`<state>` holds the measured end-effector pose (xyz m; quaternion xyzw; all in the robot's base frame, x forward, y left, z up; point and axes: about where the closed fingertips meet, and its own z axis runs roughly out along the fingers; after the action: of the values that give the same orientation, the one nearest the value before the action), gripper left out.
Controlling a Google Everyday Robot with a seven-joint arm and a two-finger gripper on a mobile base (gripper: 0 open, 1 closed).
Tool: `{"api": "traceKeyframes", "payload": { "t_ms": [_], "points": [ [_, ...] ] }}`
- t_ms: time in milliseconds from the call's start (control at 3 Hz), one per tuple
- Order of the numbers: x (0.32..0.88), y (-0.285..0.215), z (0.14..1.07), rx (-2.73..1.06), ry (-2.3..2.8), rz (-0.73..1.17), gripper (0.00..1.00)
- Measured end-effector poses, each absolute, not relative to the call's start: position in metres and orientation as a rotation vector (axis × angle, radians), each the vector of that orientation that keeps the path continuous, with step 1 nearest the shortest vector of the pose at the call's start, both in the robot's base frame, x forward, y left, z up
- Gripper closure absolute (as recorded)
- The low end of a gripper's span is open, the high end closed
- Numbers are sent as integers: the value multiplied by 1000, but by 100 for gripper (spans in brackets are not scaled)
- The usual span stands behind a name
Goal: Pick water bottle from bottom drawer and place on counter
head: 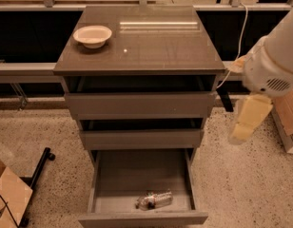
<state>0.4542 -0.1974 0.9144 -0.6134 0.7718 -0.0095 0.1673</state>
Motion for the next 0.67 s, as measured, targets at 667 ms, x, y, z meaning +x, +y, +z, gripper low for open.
{"api": "traceKeyframes", "payload": {
  "t_ms": [667],
  "points": [
    [464, -189, 858, -1782, 2186, 44, 0]
  ]
}}
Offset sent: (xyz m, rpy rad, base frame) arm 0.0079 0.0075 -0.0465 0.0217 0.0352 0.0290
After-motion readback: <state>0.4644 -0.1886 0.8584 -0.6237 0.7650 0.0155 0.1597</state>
